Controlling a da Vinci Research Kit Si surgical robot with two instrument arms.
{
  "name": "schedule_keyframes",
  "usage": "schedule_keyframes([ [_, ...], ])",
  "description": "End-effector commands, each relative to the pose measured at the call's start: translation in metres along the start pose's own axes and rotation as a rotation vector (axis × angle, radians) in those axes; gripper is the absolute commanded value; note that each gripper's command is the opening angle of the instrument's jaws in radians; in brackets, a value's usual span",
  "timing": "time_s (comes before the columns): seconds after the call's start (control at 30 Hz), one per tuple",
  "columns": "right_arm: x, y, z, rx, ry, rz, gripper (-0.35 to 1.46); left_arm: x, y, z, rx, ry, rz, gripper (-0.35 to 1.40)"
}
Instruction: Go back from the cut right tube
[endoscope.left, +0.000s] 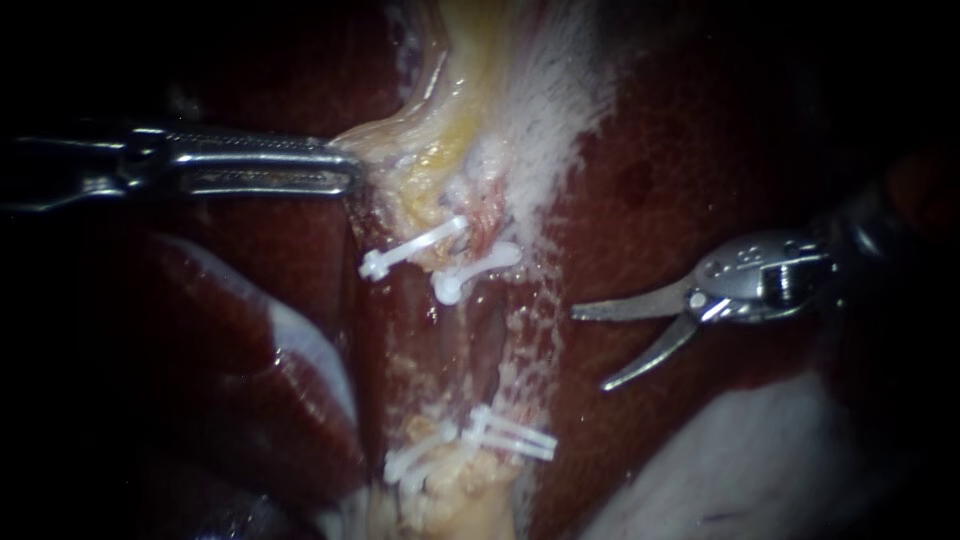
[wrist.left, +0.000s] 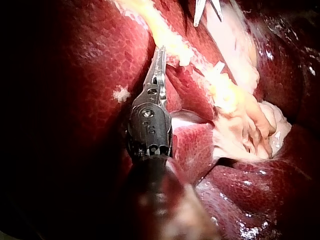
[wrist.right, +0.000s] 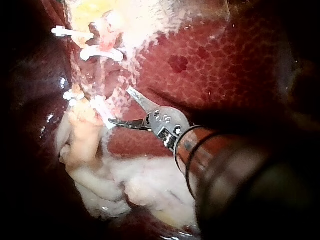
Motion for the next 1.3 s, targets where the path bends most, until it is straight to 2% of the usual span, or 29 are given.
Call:
schedule_keyframes([
  [0.03, 0.0002, 0.0002, -0.0003, -0.009, 0.0, -0.012, 1.43, 0.0, 0.0, 0.0, 0.0, 0.0, 0.0, -0.35],
  [0.3, 0.0015, 0.0011, -0.0022, -0.028, -0.003, -0.085, 1.43, 0.0001, 0.0, 0.0001, 0.0, 0.0, 0.0, -0.35],
  [0.53, 0.0014, 0.0011, -0.0026, -0.033, -0.004, -0.094, 1.43, 0.0006, -0.0002, 0.0004, 0.003, -0.004, 0.003, -0.35],
  [0.93, 0.0011, 0.0008, -0.0024, -0.035, -0.005, -0.097, 1.43, 0.0028, -0.0014, 0.0029, 0.034, 0.04, 0.025, -0.35],
  [1.13, 0.0012, 0.0006, -0.0024, -0.035, -0.005, -0.097, 1.43, 0.0047, -0.0031, 0.005, 0.072, 0.075, 0.015, -0.35],
  [1.3, 0.0011, 0.0006, -0.0023, -0.035, -0.005, -0.097, 1.43, 0.0057, -0.0042, 0.0059, 0.088, 0.095, 0.006, -0.35],
])
